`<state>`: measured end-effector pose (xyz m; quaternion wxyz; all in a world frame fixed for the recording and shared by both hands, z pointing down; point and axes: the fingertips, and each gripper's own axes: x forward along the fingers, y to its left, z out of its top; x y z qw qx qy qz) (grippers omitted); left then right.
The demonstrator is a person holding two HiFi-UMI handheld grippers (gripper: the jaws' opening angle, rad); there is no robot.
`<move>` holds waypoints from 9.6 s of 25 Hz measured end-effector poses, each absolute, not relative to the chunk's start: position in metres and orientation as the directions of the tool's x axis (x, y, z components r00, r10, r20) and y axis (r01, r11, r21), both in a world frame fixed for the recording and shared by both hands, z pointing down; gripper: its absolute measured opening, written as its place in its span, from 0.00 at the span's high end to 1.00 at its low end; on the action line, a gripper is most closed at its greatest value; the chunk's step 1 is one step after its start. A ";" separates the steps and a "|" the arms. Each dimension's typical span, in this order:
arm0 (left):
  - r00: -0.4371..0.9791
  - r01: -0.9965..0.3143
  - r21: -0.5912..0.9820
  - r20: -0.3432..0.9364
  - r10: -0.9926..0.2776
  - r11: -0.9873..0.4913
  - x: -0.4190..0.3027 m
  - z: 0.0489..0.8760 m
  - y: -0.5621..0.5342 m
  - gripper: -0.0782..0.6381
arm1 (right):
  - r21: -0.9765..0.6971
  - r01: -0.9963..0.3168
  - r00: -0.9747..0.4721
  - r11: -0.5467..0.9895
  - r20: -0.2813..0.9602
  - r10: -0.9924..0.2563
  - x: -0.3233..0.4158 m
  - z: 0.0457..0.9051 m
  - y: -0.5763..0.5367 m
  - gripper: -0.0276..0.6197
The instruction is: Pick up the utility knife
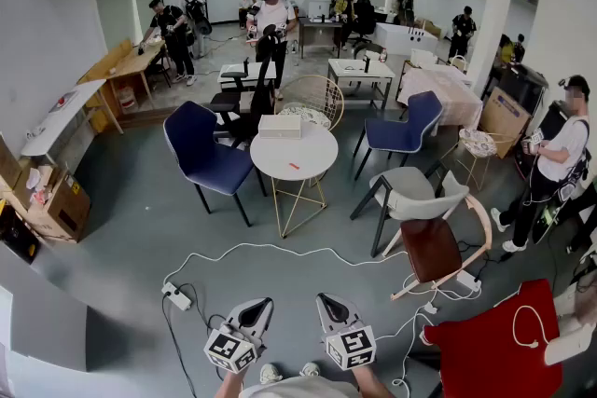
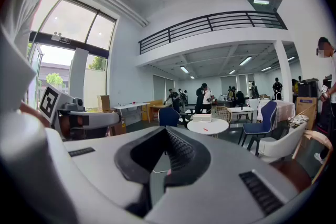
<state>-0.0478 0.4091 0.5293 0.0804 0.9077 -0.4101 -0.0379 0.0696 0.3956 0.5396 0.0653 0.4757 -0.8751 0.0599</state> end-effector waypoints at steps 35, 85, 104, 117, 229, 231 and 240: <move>0.623 -0.769 0.207 0.027 -0.782 -0.605 0.022 0.548 0.400 0.87 | -0.064 -0.826 -0.563 0.561 0.169 -0.809 0.145 0.560 0.388 0.93; 0.701 -0.689 0.267 0.008 -0.714 -0.674 -0.099 0.550 0.004 0.87 | 0.008 -0.855 -0.501 0.519 0.244 -0.830 0.015 0.557 -0.003 0.93; 0.719 -0.671 0.309 0.048 -0.694 -0.674 -0.105 0.579 -0.050 0.87 | -0.023 -0.862 -0.487 0.507 0.317 -0.814 0.008 0.594 -0.061 0.93; 0.717 -0.679 0.315 0.090 -0.692 -0.663 -0.100 0.580 -0.175 0.87 | -0.080 -0.853 -0.509 0.515 0.346 -0.788 0.008 0.607 -0.180 0.93; 0.708 -0.694 0.506 0.352 -0.612 -0.513 -0.065 0.690 -0.292 0.87 | -0.057 -0.655 -0.369 0.754 0.894 -0.253 0.023 0.874 -0.341 0.82; 0.712 -0.691 0.505 0.350 -0.608 -0.518 -0.066 0.691 -0.292 0.87 | -0.057 -0.656 -0.368 0.753 0.895 -0.252 0.022 0.874 -0.341 0.83; 0.708 -0.694 0.501 0.341 -0.619 -0.518 -0.072 0.687 -0.289 0.87 | -0.046 -0.662 -0.355 0.748 0.898 -0.259 0.023 0.873 -0.340 0.83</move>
